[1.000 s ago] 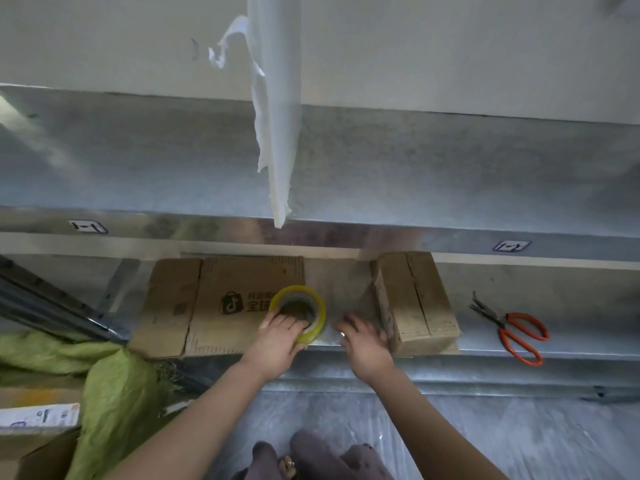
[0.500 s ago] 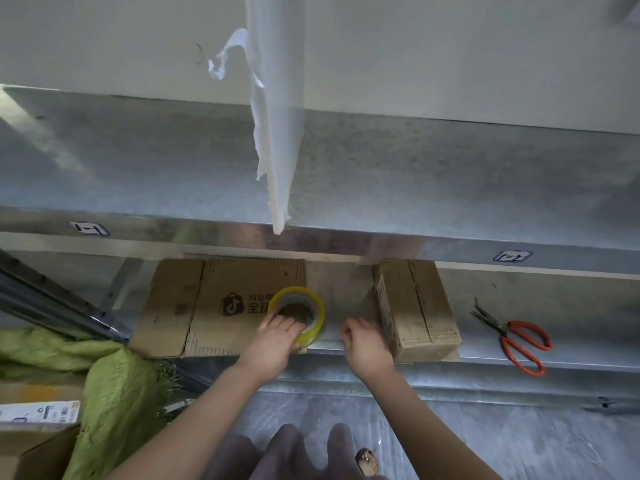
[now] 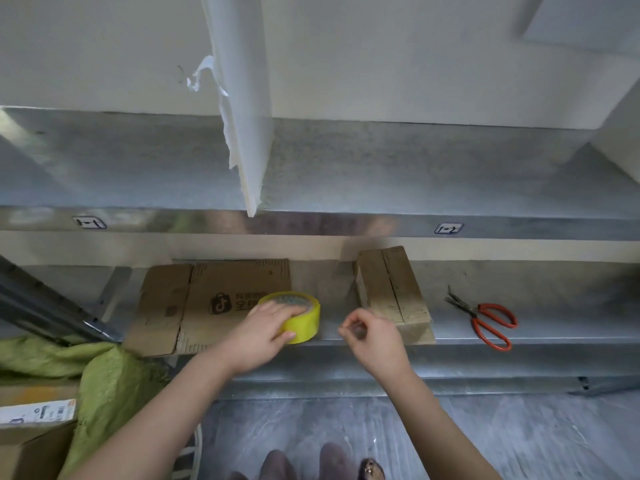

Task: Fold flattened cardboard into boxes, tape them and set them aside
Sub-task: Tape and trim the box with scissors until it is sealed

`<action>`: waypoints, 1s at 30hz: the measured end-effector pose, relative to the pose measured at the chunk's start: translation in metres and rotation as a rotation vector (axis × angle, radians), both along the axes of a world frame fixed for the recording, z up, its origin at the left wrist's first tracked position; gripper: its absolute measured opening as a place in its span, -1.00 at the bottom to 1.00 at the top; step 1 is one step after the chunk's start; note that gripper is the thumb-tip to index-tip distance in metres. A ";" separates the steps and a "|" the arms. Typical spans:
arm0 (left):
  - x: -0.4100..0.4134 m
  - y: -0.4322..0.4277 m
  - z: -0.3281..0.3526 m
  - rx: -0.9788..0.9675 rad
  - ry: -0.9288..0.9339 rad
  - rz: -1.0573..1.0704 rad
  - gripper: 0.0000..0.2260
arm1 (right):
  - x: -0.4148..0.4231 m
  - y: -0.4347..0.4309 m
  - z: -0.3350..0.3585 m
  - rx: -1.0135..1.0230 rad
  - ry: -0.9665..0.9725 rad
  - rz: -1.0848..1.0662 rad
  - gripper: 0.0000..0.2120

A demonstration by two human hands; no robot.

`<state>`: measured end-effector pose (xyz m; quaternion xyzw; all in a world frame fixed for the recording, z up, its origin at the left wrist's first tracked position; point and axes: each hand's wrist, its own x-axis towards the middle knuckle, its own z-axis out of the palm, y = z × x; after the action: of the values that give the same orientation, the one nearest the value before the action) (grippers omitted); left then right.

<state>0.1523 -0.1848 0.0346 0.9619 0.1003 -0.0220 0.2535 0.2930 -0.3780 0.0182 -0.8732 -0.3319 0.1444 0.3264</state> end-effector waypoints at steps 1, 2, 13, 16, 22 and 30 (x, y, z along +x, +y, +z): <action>0.001 -0.005 0.004 0.003 -0.015 -0.012 -0.45 | 0.003 -0.007 0.004 -0.004 -0.029 -0.004 -0.82; 0.002 -0.011 0.009 0.002 -0.029 -0.022 -0.44 | 0.005 -0.012 0.008 -0.016 -0.044 -0.014 -0.83; 0.024 -0.103 0.027 -0.031 -0.051 0.118 -0.51 | 0.059 -0.080 0.024 -0.204 0.227 0.057 -0.91; 0.033 -0.123 0.036 -0.011 -0.081 0.181 -0.50 | 0.073 -0.098 0.028 -0.155 0.257 0.103 -0.85; 0.034 -0.145 0.046 0.018 0.059 0.127 -0.50 | 0.093 -0.120 0.036 -0.026 0.277 0.153 -0.82; 0.038 -0.147 0.042 -0.036 -0.019 0.354 -0.56 | 0.103 -0.121 0.052 -0.050 0.242 0.178 -0.84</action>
<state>0.1900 -0.3322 0.0764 0.9246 0.2654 0.0302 0.2715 0.3957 -0.4995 0.0698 -0.8245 -0.3625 0.2850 0.3278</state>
